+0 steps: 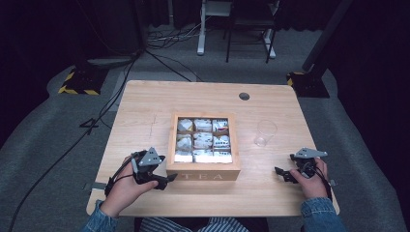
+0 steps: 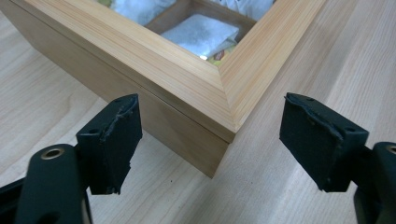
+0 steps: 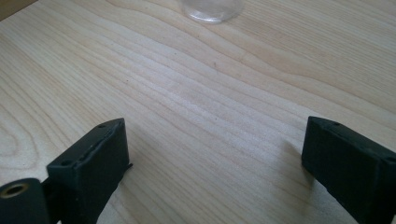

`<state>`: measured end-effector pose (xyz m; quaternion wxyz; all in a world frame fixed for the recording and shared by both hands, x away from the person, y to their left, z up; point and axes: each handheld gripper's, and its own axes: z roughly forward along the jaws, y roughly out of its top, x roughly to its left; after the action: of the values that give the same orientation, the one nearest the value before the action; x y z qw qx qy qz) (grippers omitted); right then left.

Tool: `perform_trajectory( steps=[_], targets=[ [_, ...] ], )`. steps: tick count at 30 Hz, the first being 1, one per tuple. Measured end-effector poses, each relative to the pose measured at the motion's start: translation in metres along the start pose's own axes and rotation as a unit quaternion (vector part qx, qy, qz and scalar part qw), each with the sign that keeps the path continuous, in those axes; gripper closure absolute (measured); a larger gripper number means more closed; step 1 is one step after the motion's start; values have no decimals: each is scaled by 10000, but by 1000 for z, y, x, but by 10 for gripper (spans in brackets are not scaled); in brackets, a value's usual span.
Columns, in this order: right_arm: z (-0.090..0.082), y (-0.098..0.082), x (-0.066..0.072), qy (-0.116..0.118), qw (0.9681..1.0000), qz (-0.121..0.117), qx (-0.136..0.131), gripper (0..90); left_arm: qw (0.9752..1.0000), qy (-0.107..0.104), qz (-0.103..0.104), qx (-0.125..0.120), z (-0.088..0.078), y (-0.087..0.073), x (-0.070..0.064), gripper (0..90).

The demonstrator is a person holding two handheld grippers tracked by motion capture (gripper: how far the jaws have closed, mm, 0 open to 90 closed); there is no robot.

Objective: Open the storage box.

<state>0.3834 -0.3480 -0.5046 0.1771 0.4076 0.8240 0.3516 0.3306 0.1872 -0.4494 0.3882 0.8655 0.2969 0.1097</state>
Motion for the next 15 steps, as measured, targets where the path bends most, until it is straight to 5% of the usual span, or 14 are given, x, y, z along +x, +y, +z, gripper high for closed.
perform_trajectory(
  steps=[15],
  targets=[
    [0, 0, 0, 1, 10000, 1, 1, 74, 9998, 190, 70, 90, 1, 1, -1, 337]
  ],
)
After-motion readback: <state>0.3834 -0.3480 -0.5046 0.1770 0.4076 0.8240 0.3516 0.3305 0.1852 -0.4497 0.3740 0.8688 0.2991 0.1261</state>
